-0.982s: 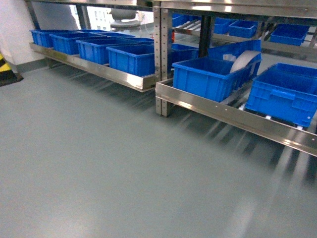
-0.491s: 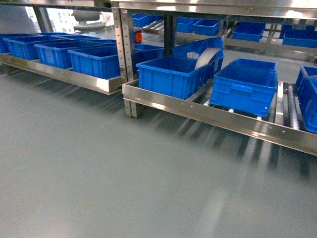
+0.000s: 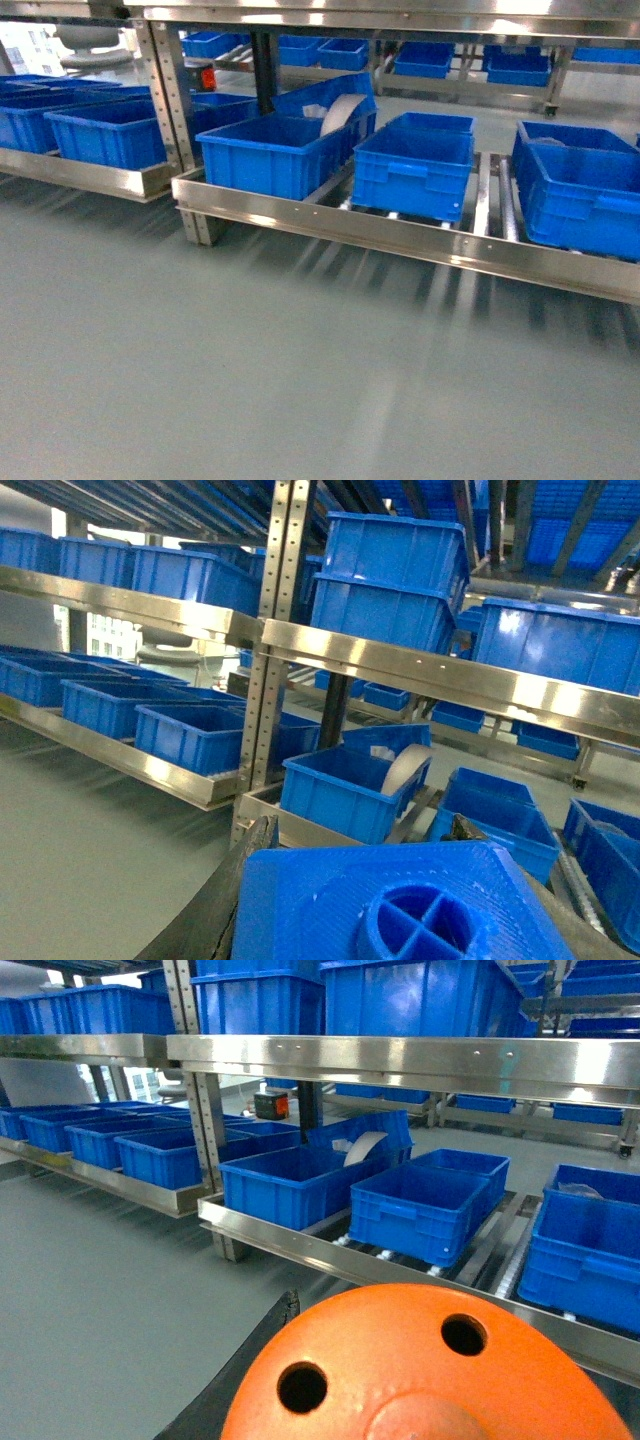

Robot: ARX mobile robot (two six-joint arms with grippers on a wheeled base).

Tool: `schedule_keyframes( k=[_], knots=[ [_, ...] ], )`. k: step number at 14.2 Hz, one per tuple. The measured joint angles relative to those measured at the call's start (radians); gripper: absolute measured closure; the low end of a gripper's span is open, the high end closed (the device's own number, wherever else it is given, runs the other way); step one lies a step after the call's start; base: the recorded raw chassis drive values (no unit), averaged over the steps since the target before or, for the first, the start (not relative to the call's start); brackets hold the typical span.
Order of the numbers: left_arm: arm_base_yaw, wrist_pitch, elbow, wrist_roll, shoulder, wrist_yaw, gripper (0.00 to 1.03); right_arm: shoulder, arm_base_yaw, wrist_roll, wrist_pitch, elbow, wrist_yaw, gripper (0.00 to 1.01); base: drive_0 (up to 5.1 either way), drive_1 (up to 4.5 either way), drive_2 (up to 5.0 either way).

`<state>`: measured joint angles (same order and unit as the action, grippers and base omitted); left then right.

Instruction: Sort blue parts and orange caps into right shelf containers

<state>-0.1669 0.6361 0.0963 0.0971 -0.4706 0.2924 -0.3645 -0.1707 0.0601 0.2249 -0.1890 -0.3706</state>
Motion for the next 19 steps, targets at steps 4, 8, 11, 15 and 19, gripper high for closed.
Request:
schedule_keyframes(
  k=[4, 8, 11, 15, 19],
  knots=[
    [0.000, 0.000, 0.000, 0.000, 0.000, 0.000, 0.59, 0.000, 0.000, 0.000, 0.000, 0.000, 0.000, 0.59, -1.5, -1.50, -1.5],
    [0.000, 0.000, 0.000, 0.000, 0.000, 0.000, 0.59, 0.000, 0.000, 0.000, 0.000, 0.000, 0.000, 0.59, -1.5, -1.49, -1.5],
    [0.000, 0.000, 0.000, 0.000, 0.000, 0.000, 0.59, 0.000, 0.000, 0.000, 0.000, 0.000, 0.000, 0.59, -1.4, -1.38, -1.4],
    [0.000, 0.000, 0.000, 0.000, 0.000, 0.000, 0.59, 0.000, 0.000, 0.000, 0.000, 0.000, 0.000, 0.59, -1.5, -1.47, -1.5],
    [0.000, 0.000, 0.000, 0.000, 0.000, 0.000, 0.59, 0.000, 0.000, 0.000, 0.000, 0.000, 0.000, 0.59, -1.4, -1.43, -1.4]
  ],
)
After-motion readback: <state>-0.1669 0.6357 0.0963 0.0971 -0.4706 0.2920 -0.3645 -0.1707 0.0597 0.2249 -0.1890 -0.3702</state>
